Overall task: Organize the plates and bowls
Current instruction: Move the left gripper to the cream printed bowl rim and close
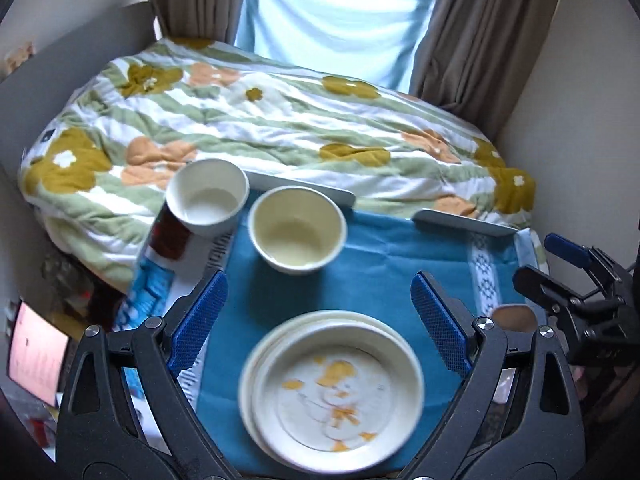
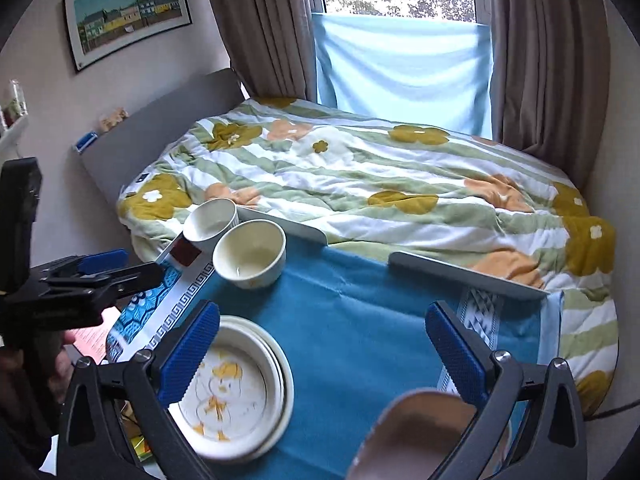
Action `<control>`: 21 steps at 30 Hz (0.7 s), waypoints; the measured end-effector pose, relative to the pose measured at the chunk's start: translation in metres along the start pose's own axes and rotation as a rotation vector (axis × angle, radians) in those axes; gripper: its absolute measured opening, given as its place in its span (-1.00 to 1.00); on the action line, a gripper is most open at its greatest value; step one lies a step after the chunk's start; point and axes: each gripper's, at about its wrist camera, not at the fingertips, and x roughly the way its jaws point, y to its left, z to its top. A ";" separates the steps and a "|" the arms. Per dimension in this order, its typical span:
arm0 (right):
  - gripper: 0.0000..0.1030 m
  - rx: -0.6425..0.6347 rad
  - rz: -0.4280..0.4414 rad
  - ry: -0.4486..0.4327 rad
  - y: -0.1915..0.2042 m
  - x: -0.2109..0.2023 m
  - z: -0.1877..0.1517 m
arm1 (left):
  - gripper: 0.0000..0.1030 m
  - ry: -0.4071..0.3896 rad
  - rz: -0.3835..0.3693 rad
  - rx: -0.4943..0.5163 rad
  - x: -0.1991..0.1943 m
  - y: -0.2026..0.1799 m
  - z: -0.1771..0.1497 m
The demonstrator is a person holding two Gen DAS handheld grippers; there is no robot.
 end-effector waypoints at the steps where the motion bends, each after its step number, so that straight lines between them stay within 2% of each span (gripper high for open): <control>1: 0.99 0.006 -0.003 0.009 0.004 0.009 0.005 | 0.80 -0.001 -0.004 0.005 0.003 0.008 0.004; 5: 0.99 0.057 0.012 0.069 0.016 0.057 0.023 | 0.80 0.014 -0.050 0.008 0.029 0.040 0.019; 10: 0.95 0.135 0.039 0.165 0.024 0.125 0.028 | 0.80 0.096 -0.098 -0.020 0.089 0.072 0.024; 11: 0.90 0.149 0.044 0.185 0.025 0.136 0.026 | 0.80 0.118 -0.107 -0.022 0.103 0.076 0.023; 13: 0.59 0.177 0.048 0.235 0.025 0.162 0.025 | 0.78 0.148 -0.108 -0.027 0.124 0.079 0.022; 16: 0.28 0.209 0.058 0.291 0.024 0.188 0.020 | 0.59 0.186 -0.125 -0.042 0.151 0.085 0.023; 20: 0.10 0.220 0.060 0.323 0.029 0.207 0.017 | 0.12 0.235 -0.131 -0.040 0.181 0.088 0.024; 21: 0.03 0.223 0.063 0.328 0.029 0.210 0.018 | 0.06 0.244 -0.134 -0.040 0.185 0.088 0.024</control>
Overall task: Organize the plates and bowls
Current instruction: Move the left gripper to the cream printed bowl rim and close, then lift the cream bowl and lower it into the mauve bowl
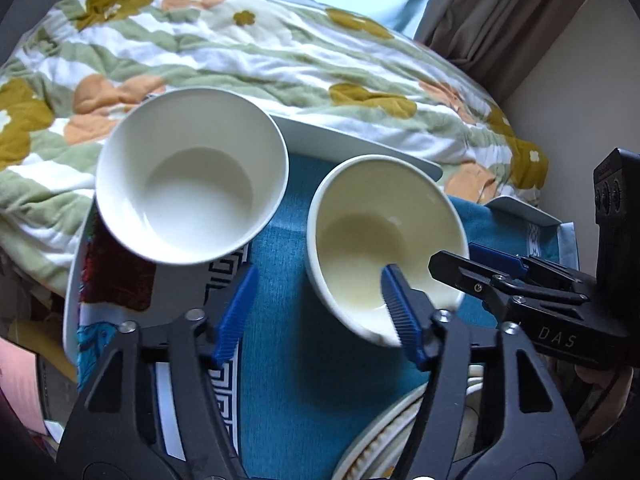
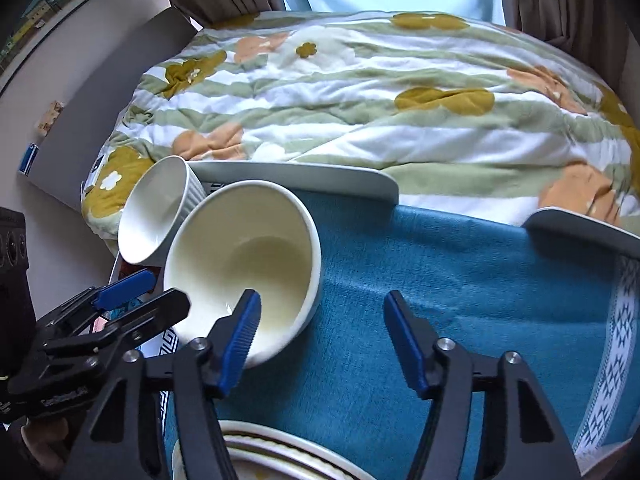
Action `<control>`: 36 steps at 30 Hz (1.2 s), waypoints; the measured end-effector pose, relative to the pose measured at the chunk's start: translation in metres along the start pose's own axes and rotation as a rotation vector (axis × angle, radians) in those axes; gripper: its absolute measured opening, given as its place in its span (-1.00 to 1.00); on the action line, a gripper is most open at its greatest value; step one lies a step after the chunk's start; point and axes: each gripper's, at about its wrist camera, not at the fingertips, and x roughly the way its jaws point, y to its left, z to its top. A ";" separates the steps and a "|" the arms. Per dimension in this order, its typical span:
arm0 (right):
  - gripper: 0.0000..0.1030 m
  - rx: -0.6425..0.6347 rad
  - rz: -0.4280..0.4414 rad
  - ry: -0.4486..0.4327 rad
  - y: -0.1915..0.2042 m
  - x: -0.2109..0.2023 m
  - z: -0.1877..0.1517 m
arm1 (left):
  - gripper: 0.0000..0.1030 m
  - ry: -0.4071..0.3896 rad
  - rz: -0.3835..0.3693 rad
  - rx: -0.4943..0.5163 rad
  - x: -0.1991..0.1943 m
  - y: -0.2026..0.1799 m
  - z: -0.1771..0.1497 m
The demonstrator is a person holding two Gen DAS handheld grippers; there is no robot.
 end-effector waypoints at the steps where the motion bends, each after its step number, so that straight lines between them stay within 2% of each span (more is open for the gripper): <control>1: -0.05 0.003 0.005 0.005 0.000 0.003 0.001 | 0.00 0.011 -0.009 -0.002 0.004 0.001 0.001; 3: -0.12 0.010 0.005 0.008 0.000 0.007 0.002 | -0.01 0.021 -0.019 0.001 0.010 0.002 0.003; 4: -0.17 0.013 0.008 0.009 0.000 0.008 0.003 | -0.10 0.025 -0.020 0.004 0.012 0.003 0.004; 5: -0.22 0.016 0.011 0.009 0.001 0.009 0.004 | -0.34 0.032 -0.019 0.007 0.015 0.003 0.004; 7: -0.43 0.015 0.017 0.014 0.003 0.012 0.005 | -0.53 0.043 -0.021 0.006 0.018 0.004 0.006; 8: -0.48 0.010 0.017 0.017 0.004 0.013 0.006 | -0.58 0.049 -0.036 0.002 0.020 0.005 0.006; 9: -0.61 0.007 0.017 0.019 0.006 0.015 0.007 | -0.62 0.051 -0.044 0.002 0.020 0.005 0.006; 10: -0.68 0.006 0.022 0.018 0.007 0.015 0.007 | -0.62 0.052 -0.039 0.008 0.021 0.003 0.007; 18: -0.69 -0.008 0.006 0.009 0.012 0.015 0.005 | -0.63 0.051 -0.003 0.049 0.019 -0.007 0.008; 23: -0.69 0.009 0.003 -0.005 0.008 0.003 0.002 | -0.63 0.039 -0.007 0.073 0.004 -0.021 0.008; 31: -0.69 0.050 0.000 -0.036 -0.009 -0.058 -0.012 | -0.63 0.021 -0.015 0.127 -0.043 -0.079 -0.003; 36: -0.69 0.079 -0.014 -0.071 -0.036 -0.109 -0.033 | -0.63 0.015 -0.048 0.173 -0.065 -0.137 -0.024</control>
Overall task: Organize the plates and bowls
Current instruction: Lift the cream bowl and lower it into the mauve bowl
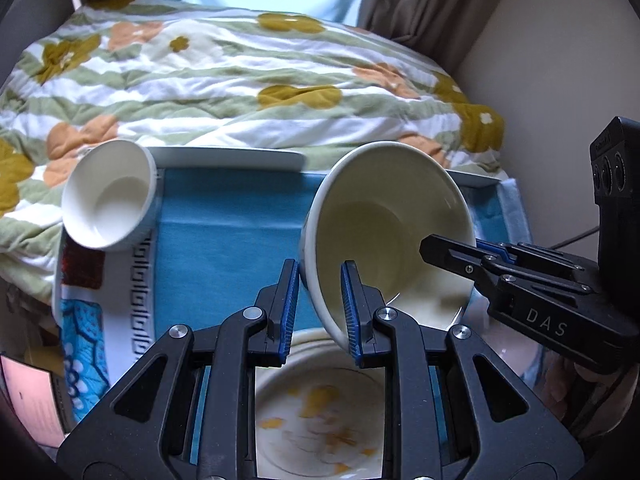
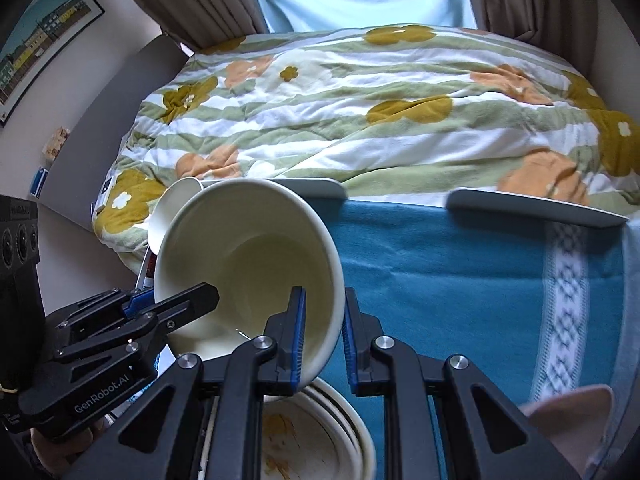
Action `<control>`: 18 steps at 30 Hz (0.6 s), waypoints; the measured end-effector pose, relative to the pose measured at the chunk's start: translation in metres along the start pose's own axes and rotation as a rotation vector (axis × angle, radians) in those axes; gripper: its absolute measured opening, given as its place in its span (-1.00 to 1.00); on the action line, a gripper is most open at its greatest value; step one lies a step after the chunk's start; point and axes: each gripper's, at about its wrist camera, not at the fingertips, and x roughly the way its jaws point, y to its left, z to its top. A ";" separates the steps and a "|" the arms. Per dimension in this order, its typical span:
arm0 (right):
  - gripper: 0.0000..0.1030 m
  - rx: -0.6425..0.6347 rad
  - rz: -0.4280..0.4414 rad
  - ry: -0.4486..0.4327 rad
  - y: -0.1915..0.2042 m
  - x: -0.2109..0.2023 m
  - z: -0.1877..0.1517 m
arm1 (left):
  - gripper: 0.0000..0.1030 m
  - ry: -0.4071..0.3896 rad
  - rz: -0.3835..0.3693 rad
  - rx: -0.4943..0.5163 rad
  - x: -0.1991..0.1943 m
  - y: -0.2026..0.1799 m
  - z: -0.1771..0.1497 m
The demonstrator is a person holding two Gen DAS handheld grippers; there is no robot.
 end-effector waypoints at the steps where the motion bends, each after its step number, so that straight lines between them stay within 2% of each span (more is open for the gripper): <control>1: -0.69 0.009 -0.008 -0.008 -0.009 -0.012 -0.005 | -0.63 0.000 -0.009 0.007 -0.001 -0.010 -0.002; 9: -0.69 0.103 -0.072 -0.056 -0.082 -0.077 -0.047 | -0.63 0.024 -0.096 0.095 0.008 -0.111 -0.022; 15: -0.69 0.195 -0.103 -0.074 -0.131 -0.108 -0.084 | -0.63 0.109 -0.135 0.183 0.030 -0.173 -0.044; 18: -0.69 0.237 -0.134 -0.061 -0.150 -0.114 -0.103 | -0.63 0.152 -0.136 0.221 0.042 -0.193 -0.057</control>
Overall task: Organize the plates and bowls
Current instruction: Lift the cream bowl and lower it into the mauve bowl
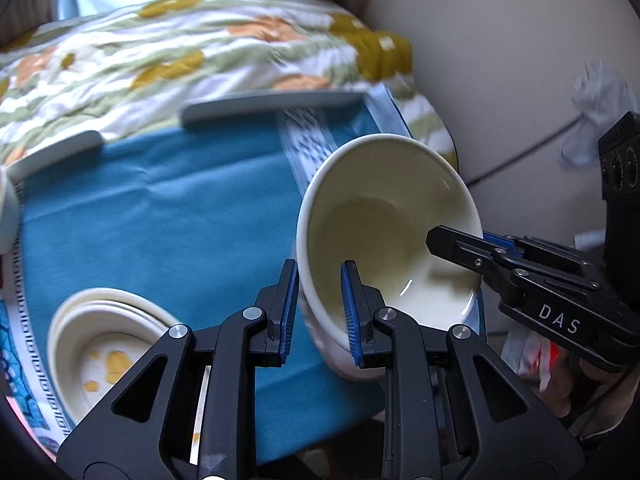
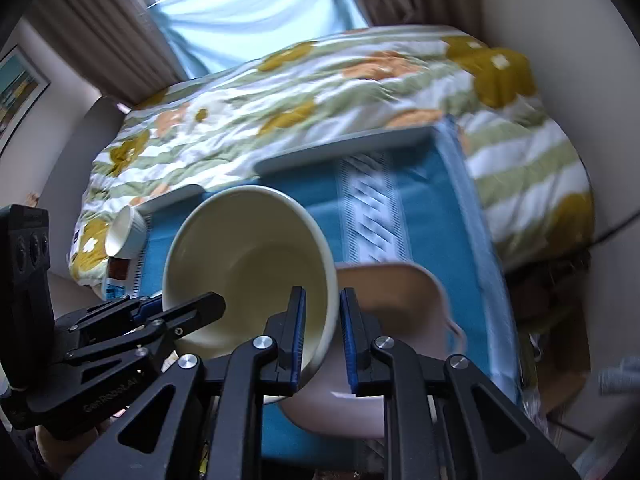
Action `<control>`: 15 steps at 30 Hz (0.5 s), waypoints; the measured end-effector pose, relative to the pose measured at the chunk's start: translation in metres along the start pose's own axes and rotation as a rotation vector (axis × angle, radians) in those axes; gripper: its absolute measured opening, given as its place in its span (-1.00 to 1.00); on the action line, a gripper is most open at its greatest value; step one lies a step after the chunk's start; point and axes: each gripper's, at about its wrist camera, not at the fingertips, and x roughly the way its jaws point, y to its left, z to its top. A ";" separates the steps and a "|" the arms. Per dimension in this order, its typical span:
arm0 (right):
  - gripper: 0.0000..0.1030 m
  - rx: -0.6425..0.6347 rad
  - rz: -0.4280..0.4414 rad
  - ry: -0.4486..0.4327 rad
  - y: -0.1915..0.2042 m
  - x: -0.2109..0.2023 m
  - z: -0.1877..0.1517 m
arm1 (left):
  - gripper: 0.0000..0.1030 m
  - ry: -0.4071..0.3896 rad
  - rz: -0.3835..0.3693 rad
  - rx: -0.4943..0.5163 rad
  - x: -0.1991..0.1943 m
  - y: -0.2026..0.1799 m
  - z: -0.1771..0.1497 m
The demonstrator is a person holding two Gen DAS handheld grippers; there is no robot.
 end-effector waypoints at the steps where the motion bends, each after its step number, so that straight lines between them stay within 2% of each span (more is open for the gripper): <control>1: -0.69 0.007 -0.007 0.005 -0.006 0.000 -0.003 | -0.63 0.018 -0.001 0.011 0.007 -0.007 -0.002; 7: -0.69 0.093 -0.007 0.054 -0.040 0.014 -0.026 | -0.63 0.085 0.016 0.056 0.037 -0.023 -0.010; 10: -0.69 0.101 -0.026 0.079 -0.046 0.025 -0.031 | -0.63 0.118 0.057 0.095 0.051 -0.028 -0.012; 15: -0.69 0.111 -0.022 0.106 -0.054 0.039 -0.036 | -0.63 0.155 0.072 0.107 0.065 -0.026 -0.011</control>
